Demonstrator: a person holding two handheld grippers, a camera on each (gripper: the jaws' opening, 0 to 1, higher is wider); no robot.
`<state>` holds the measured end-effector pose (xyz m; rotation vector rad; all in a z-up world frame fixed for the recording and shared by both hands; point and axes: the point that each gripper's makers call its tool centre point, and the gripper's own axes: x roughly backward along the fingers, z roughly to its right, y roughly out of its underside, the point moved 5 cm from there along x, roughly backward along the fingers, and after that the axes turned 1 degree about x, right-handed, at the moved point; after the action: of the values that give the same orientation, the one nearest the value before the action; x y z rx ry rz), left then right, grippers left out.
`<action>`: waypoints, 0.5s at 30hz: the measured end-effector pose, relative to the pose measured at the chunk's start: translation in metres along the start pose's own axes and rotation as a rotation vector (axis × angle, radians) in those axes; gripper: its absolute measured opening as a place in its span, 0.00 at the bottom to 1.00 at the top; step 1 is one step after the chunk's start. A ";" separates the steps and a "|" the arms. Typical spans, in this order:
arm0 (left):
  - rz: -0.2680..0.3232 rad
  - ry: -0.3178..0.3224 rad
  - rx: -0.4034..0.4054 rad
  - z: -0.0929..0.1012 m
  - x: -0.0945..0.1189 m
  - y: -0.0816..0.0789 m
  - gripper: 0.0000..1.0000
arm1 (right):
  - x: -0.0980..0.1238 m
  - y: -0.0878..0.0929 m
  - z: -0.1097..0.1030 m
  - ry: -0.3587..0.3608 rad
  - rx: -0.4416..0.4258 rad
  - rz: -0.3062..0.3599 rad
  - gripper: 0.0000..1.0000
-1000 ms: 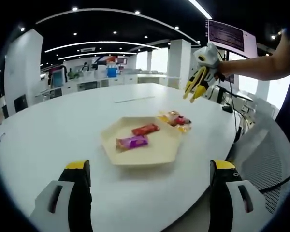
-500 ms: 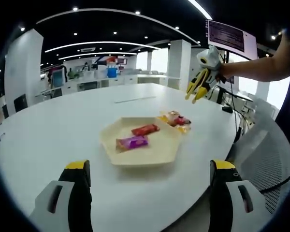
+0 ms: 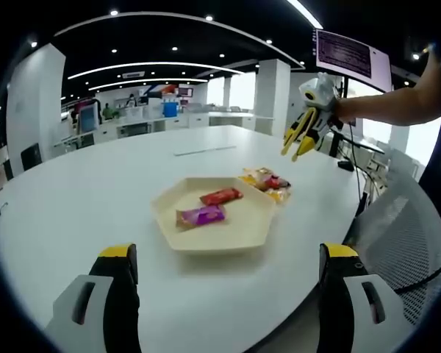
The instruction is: Place the target food into the container with the food tongs after gripping and lifting it, then release it inside without dropping or visibly crushing the food.
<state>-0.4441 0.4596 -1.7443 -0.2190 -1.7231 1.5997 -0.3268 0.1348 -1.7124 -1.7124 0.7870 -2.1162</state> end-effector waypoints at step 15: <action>-0.008 0.005 0.001 0.000 -0.001 0.002 1.00 | -0.022 0.009 0.000 -0.046 0.047 -0.030 0.27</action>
<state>-0.4444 0.4594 -1.7458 -0.2153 -1.7177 1.5927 -0.3221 0.1397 -1.7348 -1.7526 0.6978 -2.0895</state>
